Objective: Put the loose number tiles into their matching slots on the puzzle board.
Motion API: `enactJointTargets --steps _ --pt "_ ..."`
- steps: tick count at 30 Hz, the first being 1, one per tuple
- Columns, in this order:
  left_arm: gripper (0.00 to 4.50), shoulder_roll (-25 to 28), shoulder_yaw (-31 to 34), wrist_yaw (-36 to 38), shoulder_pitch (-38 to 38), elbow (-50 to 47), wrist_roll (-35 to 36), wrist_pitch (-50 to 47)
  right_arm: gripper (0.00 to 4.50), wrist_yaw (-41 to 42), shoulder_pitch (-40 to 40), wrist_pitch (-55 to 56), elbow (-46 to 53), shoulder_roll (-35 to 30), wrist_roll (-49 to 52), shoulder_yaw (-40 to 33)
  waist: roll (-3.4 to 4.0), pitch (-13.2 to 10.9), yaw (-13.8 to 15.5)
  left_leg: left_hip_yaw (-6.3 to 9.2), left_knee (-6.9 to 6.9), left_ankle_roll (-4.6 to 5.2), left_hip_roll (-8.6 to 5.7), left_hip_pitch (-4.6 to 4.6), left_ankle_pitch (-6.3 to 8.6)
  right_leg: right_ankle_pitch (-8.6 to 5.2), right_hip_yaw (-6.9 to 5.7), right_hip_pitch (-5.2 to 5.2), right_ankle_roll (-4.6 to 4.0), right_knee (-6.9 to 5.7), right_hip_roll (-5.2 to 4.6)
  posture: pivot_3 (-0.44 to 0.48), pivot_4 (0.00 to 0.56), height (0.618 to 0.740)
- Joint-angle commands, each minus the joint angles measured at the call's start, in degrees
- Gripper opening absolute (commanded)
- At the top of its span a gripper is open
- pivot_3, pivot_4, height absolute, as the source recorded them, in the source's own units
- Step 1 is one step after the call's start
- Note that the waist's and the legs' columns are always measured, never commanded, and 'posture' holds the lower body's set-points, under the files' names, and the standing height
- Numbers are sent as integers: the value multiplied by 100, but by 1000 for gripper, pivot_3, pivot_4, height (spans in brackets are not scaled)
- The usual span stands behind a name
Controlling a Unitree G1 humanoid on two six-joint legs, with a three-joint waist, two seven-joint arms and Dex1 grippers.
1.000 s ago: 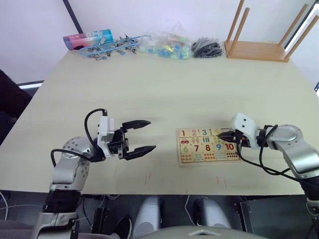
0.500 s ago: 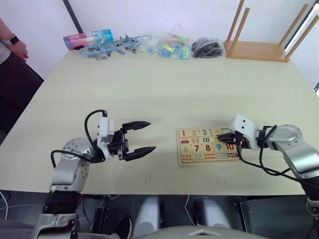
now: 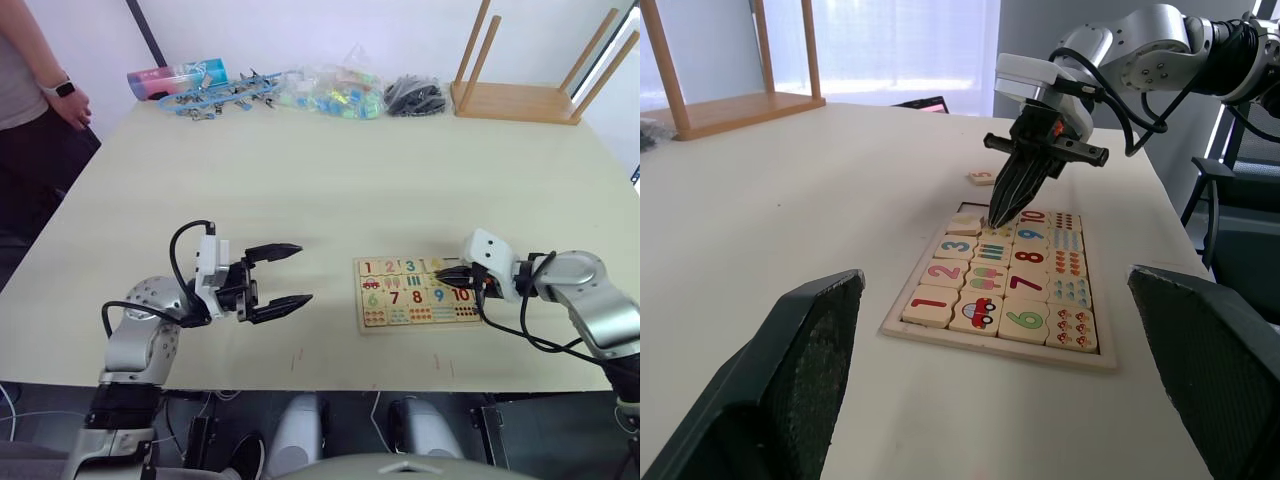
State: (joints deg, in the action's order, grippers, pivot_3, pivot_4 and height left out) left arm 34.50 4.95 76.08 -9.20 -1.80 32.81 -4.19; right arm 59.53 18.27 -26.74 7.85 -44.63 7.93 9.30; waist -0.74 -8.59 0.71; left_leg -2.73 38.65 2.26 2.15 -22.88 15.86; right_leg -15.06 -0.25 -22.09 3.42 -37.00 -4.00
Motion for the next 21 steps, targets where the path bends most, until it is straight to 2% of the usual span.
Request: enactJointTargets --steps 1,21 --pt "4500 -10 43 18 -59 -152 57 73 48 -44 101 70 -26 1 -40 -6 0 0 1 0 0 0 0 0 0 0 0 0 0 0 0 0 150 737" --pt "4500 -34 44 5 -25 -162 49 88 48 -4 192 110 -59 85 -57 62 0 0 -2 0 0 0 0 0 0 0 0 0 0 0 0 0 150 737"
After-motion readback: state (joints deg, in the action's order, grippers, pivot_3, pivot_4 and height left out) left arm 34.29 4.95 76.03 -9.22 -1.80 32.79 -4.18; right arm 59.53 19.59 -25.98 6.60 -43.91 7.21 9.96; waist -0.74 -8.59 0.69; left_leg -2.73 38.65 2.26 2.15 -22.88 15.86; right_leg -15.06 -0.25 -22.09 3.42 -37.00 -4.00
